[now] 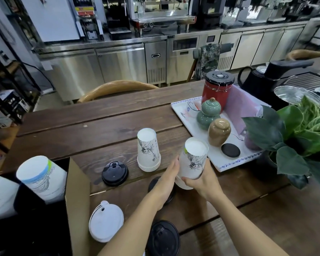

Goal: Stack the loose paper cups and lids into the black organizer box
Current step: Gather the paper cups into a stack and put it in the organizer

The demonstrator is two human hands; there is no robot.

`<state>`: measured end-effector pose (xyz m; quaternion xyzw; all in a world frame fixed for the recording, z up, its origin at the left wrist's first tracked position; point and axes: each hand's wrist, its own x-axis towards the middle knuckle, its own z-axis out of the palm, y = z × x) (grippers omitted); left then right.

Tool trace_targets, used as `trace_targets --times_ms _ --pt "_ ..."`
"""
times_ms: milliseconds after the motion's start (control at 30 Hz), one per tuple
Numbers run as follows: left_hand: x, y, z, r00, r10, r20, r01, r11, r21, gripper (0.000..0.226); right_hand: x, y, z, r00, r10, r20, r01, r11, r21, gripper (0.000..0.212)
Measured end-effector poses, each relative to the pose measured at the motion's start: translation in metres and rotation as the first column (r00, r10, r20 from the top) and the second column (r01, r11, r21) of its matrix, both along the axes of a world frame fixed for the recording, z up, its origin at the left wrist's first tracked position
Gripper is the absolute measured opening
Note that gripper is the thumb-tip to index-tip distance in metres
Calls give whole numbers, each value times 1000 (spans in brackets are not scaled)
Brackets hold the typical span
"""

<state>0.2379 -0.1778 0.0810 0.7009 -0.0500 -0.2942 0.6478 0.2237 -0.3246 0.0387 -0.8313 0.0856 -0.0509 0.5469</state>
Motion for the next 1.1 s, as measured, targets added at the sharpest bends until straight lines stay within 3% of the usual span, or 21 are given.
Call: trace_targets --times_ms 133,267,567,833,1100 --pt "-2 10 26 997 1 76 1 1000 -18 28 2 9 25 997 -76 25 78 995 -58 74" --pt "1 27 44 986 13 166 0 997 -79 58 4 21 60 991 -101 85 109 990 -92 70" --pt "23 83 96 935 80 344 -40 992 -121 44 31 69 130 971 17 240 14 992 -126 76" --pt "53 108 100 940 146 307 -115 986 -116 46 84 93 124 974 120 192 -87 981 -172 74" --pt "83 101 46 943 264 201 -259 964 -55 45 119 95 70 982 186 -38 -189 974 -121 83"
